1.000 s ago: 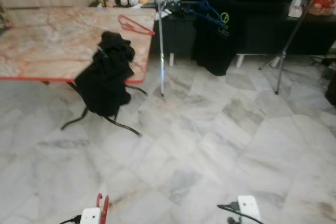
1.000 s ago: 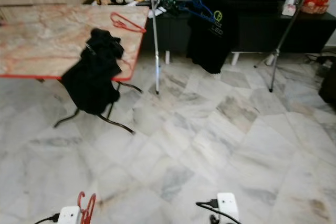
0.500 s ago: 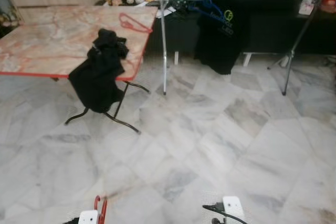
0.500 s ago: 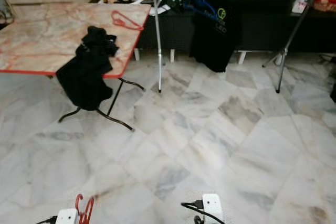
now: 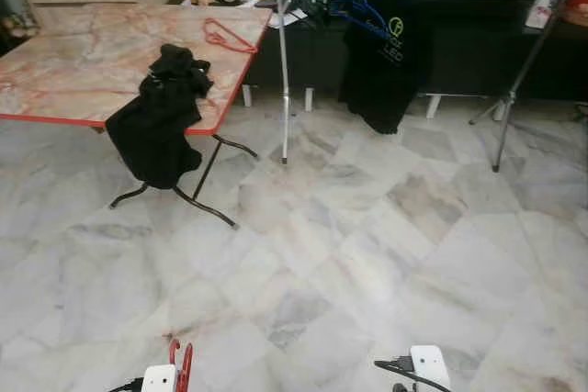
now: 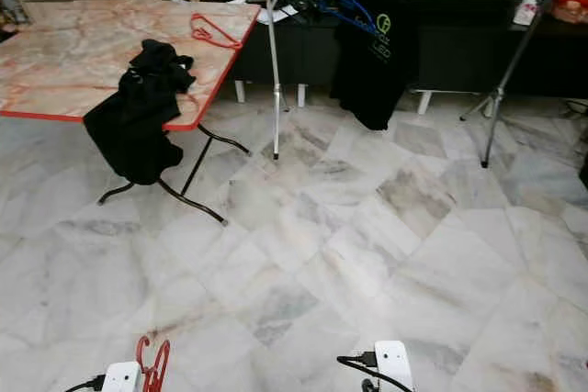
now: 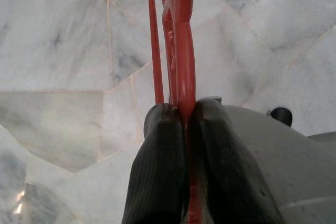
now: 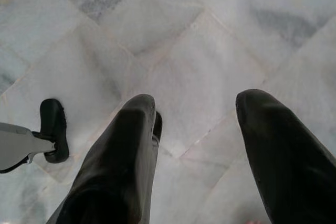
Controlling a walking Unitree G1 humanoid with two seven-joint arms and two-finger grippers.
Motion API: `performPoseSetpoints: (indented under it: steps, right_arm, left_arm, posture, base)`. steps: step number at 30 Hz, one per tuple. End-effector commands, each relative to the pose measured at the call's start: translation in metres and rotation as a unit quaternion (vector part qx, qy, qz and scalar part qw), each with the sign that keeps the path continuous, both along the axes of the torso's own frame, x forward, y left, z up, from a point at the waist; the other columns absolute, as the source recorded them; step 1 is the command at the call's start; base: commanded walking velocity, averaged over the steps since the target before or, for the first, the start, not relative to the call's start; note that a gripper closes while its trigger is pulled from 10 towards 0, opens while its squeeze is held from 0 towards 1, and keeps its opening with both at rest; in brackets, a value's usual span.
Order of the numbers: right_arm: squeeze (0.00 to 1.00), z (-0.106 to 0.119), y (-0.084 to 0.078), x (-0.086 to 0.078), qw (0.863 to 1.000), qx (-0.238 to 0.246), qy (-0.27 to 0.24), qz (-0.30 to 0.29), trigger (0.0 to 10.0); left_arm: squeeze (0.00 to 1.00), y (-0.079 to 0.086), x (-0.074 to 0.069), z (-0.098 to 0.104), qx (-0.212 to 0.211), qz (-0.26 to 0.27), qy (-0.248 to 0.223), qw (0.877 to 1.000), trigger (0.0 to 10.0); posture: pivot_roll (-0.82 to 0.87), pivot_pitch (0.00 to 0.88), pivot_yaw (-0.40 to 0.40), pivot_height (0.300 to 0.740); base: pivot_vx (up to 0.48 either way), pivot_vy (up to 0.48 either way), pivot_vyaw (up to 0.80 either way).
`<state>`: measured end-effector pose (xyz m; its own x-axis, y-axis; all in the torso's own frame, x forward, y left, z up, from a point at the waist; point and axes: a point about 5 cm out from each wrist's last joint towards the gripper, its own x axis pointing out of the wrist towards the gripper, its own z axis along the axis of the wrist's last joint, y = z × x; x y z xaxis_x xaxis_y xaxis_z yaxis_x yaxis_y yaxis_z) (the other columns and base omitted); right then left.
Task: Hang hanger
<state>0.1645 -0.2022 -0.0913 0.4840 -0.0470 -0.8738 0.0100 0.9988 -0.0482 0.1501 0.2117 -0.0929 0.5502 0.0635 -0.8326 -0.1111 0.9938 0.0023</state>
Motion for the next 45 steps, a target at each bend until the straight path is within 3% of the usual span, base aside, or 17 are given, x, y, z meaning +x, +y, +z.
performPoseSetpoints:
  steps: [1, 6, 9, 11, 18, 24, 32, 39, 45]
  right_arm:
    - [0.00, -0.002, -0.002, -0.004, 1.000, -0.002, 0.010, 0.004, 10.0]
    - [0.00, -0.002, 0.000, -0.005, 1.000, -0.005, 0.010, -0.006, 10.0]
    - [0.00, -0.002, 0.010, 0.000, 1.000, -0.002, 0.006, -0.005, 10.0]
    - [0.00, -0.001, 0.026, 0.008, 1.000, 0.005, 0.000, -0.001, 10.0]
    - [0.00, 0.001, 0.034, 0.013, 1.000, 0.007, -0.006, 0.004, 10.0]
    - [0.00, 0.002, 0.020, 0.013, 1.000, 0.004, -0.005, 0.002, 10.0]
    - [0.00, 0.004, -0.018, 0.002, 1.000, -0.009, -0.002, -0.007, 10.0]
    - [0.00, 0.005, -0.022, 0.000, 1.000, -0.009, 0.000, -0.004, 10.0]
    - [0.00, 0.005, -0.014, 0.005, 1.000, -0.005, -0.002, 0.002, 10.0]
  left_arm:
    - [0.00, 0.003, 0.000, 0.000, 0.003, -0.001, 0.003, 1.000, 10.0]
    - [0.00, 0.004, -0.001, 0.000, 0.008, -0.006, 0.007, 1.000, 10.0]
    - [0.00, 0.004, -0.001, 0.000, 0.008, -0.009, 0.007, 1.000, 10.0]
    - [0.00, 0.004, 0.000, 0.000, 0.008, -0.012, 0.006, 1.000, 10.0]
    - [0.00, 0.002, 0.000, 0.000, 0.007, -0.016, 0.008, 1.000, 10.0]
    - [0.00, 0.001, -0.001, 0.000, 0.006, -0.017, 0.009, 1.000, 10.0]
    - [0.00, -0.001, -0.001, -0.001, 0.006, -0.019, 0.010, 1.000, 10.0]
    - [0.00, -0.002, -0.001, -0.001, 0.005, -0.022, 0.011, 1.000, 10.0]
    - [0.00, -0.003, -0.001, -0.001, 0.006, -0.022, 0.011, 1.000, 10.0]
  posture:
    - [0.01, 0.000, 0.010, 0.740]
    - [0.01, 0.000, 0.015, 0.740]
    - [0.01, 0.000, 0.016, 0.740]
    - [0.01, 0.000, 0.017, 0.740]
    - [0.01, 0.000, 0.015, 0.740]
    - [0.01, 0.000, 0.010, 0.740]
    - [0.01, 0.000, 0.007, 0.740]
    - [0.00, 0.000, 0.007, 0.740]
    - [0.00, 0.000, 0.008, 0.740]
  base:
    - [0.315, 0.000, -0.69]
    - [0.331, 0.000, -0.68]
    - [0.324, 0.000, -0.68]
    - [0.322, 0.000, -0.68]
    - [0.326, 0.000, -0.68]
    - [0.332, 0.000, -0.68]
    - [0.330, 0.000, -0.29]
    - [0.330, 0.000, 0.00]
    - [0.330, 0.000, 0.00]
